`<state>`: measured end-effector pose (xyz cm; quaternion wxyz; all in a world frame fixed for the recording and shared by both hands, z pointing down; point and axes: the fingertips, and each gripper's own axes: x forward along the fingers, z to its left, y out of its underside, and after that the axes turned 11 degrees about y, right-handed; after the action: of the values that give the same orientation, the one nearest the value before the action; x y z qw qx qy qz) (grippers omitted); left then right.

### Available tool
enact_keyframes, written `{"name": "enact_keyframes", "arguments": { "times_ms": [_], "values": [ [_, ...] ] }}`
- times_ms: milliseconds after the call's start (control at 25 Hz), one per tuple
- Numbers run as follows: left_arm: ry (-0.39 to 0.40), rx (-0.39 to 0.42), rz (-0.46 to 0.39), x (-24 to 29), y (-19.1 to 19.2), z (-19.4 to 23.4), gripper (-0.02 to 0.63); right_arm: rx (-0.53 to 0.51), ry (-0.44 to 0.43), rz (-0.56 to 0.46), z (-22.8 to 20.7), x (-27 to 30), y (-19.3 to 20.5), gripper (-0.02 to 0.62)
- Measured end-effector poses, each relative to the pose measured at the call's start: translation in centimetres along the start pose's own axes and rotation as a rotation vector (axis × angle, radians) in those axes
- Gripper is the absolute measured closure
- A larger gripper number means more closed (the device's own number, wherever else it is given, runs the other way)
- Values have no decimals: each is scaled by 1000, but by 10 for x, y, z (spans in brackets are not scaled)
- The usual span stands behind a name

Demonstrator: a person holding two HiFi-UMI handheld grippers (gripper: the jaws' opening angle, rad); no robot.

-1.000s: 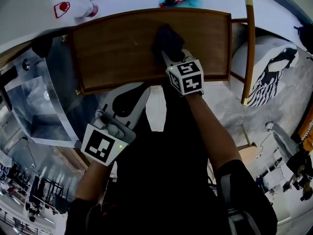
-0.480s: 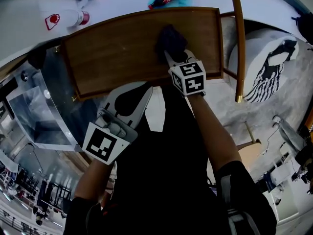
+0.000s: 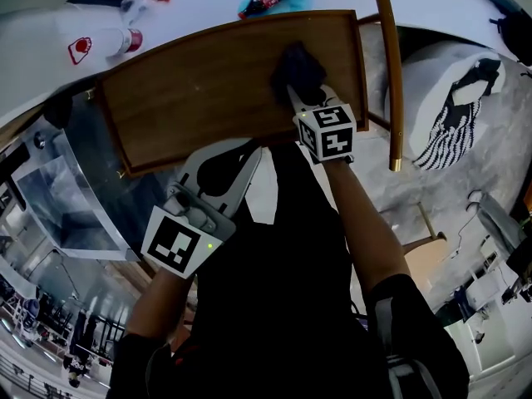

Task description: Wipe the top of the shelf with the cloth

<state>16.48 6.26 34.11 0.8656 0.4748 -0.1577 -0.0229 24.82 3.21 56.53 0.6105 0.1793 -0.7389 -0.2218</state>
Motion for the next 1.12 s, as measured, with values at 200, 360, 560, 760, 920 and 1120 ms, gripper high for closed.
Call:
{"name": "enact_keyframes", "arguments": {
  "times_ms": [200,360,560,760,920,1120],
  "values": [
    [10,0,4,8,1,-4,588,18,22,-6,-16,-4,1,543],
    [10,2,2,11,0,-6,588,27,37,-7,-27,-6,2,545],
    [1,1,-12,6,-1,-6,588,30,54,-15,-29,-10,-1,545],
    [-19,-2,-30,-16,0,-3,588,-1,34,-33,-3,-16,-11,545],
    [-51,-15,-52,-50,3,6,588,-45,-17,-43,47,-14,-20,545],
    [-115,-33,-86,-104,11,25,588,-109,-112,-37,131,-2,-24,545]
  ]
}}
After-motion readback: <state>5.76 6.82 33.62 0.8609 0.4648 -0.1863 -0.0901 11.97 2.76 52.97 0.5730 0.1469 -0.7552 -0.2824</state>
